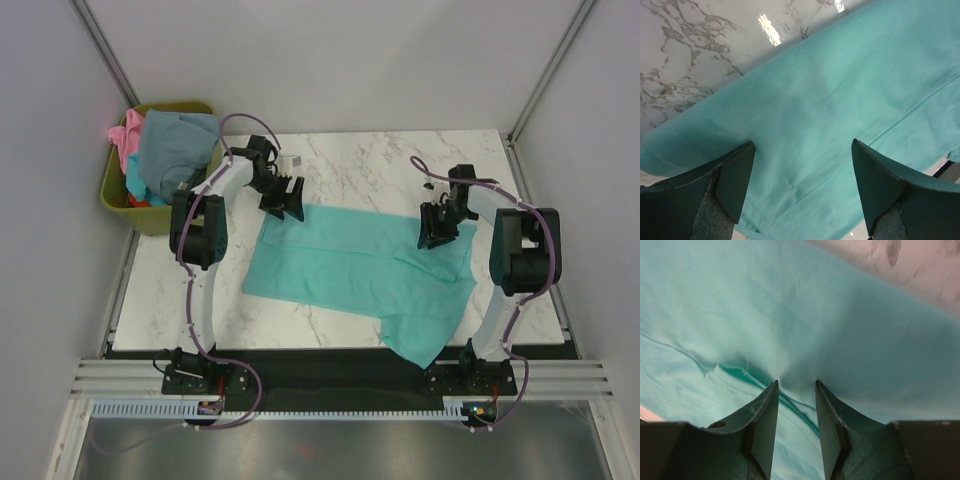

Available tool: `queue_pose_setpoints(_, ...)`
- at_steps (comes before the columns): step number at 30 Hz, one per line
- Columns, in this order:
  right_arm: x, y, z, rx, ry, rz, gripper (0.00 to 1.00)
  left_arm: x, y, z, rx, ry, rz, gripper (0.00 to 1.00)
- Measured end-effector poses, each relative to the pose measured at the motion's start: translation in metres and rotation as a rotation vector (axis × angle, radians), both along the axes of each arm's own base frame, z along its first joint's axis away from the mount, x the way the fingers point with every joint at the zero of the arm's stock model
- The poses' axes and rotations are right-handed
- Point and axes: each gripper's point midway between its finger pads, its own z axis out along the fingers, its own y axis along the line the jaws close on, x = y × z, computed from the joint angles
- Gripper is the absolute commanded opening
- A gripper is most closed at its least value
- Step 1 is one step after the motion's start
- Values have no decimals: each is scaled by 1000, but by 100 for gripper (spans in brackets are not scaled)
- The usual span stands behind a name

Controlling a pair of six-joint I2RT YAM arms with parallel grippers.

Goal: Fold and stack the t-shirts
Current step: Fold the tshirt

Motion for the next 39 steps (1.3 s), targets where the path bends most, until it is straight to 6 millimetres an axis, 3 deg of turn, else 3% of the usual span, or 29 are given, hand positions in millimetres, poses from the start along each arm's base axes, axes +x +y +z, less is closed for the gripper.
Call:
queue_pose_setpoints(6, 42, -6, 0, -3, -33, -22, 44, 8, -1, 0, 15, -13, 9, 88)
queue_pose_setpoints(17, 142, -17, 3, -16, -184, -34, 44, 64, 3, -1, 91, -149, 43, 91)
queue_pose_setpoints(21, 170, -19, 7, -47, -252, -15, 44, 67, 4, -3, 103, -156, 47, 91)
queue_pose_setpoints(29, 176, -6, 19, -45, -290, 18, 44, 67, 4, -3, 111, -161, 46, 91)
queue_pose_setpoints(39, 169, 43, 26, 9, -298, 105, 44, 67, 4, -4, 111, -163, 46, 91)
